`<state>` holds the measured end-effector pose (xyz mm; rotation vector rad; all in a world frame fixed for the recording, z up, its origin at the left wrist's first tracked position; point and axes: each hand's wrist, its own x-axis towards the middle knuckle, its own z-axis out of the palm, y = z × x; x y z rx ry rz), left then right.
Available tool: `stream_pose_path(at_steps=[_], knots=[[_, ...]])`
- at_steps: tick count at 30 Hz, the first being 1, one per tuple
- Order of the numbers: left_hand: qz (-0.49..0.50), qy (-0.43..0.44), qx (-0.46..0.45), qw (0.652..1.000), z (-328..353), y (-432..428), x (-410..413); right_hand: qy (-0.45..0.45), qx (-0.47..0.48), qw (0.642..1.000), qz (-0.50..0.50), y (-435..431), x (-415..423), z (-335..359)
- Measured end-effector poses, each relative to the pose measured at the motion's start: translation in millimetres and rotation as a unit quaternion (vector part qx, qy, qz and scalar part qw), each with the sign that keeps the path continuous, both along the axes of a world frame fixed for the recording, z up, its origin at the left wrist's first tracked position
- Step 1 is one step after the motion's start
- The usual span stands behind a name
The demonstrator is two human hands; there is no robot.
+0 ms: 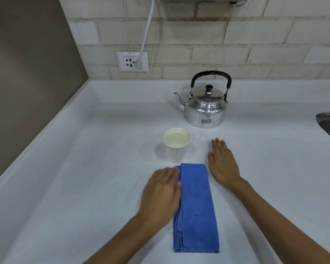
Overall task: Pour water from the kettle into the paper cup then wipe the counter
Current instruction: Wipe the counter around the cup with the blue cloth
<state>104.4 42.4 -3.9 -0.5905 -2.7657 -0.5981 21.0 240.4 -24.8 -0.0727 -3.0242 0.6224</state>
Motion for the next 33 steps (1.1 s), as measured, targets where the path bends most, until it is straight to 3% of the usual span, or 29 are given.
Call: stream_pose_path(at_steps=[2, 8, 10, 12, 14, 23, 29, 33], knots=[[-0.027, 0.015, -0.049, 0.998, -1, 25, 12, 0.000, 0.032, 0.999, 0.003, -2, -8, -6], [-0.001, -0.065, -0.141, 0.988, -21, 54, 19, 0.009, 0.075, 0.997, 0.006, 2, -12, -19], [-0.045, -0.118, -0.134, 0.983, -21, 47, 19, 0.012, 0.079, 0.997, 0.005, 2, -13, -19], [-0.023, -0.084, -0.143, 0.986, -27, 37, 21, 0.013, 0.082, 0.996, 0.007, 2, -13, -19], [-0.004, -0.111, -0.153, 0.982, -19, 23, 25, 0.015, 0.086, 0.996, 0.006, 2, -13, -20], [0.077, -0.114, -0.122, 0.983, -25, -79, -11, 0.028, 0.089, 0.996, 0.003, 2, -12, -23], [0.148, -0.141, -0.051, 0.978, -24, -46, -64, 0.024, 0.086, 0.996, 0.004, 1, -13, -23], [0.116, -0.131, -0.032, 0.984, -32, -39, -40, 0.028, 0.080, 0.996, 0.004, 1, -13, -22]])
